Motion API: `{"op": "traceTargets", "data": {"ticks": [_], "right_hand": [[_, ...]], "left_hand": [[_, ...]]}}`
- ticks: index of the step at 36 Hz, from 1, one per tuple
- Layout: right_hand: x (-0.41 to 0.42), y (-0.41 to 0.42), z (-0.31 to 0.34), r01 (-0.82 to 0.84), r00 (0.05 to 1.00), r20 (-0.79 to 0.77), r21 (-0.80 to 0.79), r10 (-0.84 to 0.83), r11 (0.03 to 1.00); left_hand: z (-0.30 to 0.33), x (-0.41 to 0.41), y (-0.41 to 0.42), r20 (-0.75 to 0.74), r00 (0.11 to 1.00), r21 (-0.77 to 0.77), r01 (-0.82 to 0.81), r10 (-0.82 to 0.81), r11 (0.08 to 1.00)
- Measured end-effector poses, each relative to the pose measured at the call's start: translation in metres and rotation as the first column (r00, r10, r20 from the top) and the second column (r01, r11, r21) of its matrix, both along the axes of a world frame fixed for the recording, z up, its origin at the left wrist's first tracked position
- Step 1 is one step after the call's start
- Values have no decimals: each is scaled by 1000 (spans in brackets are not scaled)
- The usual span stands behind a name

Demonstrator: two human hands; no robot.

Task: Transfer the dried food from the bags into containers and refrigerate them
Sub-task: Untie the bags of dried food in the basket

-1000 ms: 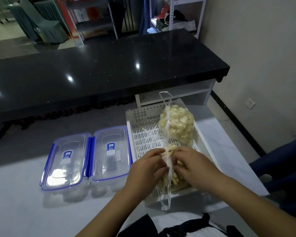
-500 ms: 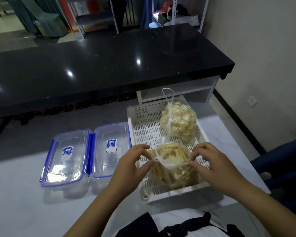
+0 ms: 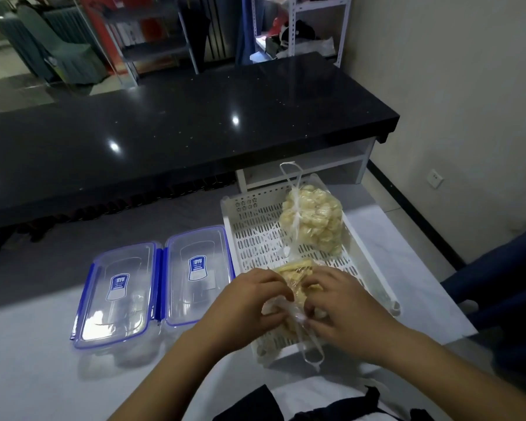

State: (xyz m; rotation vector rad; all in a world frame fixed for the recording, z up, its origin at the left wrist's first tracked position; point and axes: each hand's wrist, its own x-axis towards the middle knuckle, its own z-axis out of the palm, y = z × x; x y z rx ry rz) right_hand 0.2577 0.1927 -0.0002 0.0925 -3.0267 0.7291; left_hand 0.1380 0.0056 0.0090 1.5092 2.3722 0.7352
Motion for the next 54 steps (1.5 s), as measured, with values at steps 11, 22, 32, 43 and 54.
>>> {"op": "traceTargets", "data": {"ticks": [11, 22, 32, 43, 54], "right_hand": [[9, 7, 32, 83, 996, 31, -203, -79, 976], [37, 34, 71, 348, 901, -46, -517, -432, 782], [60, 6, 74, 497, 660, -334, -478, -673, 724], [46, -23, 86, 255, 651, 41, -952, -758, 167], [45, 13, 144, 15, 915, 166, -925, -369, -381]], "left_hand": [[6, 1, 9, 94, 983, 327, -180, 158, 928], [32, -22, -10, 694, 687, 347, -582, 216, 736], [38, -17, -26, 652, 751, 291, -371, 101, 882], [70, -27, -40, 826, 533, 476, -487, -182, 732], [115, -31, -35, 887, 9, 443, -298, -462, 846]]}}
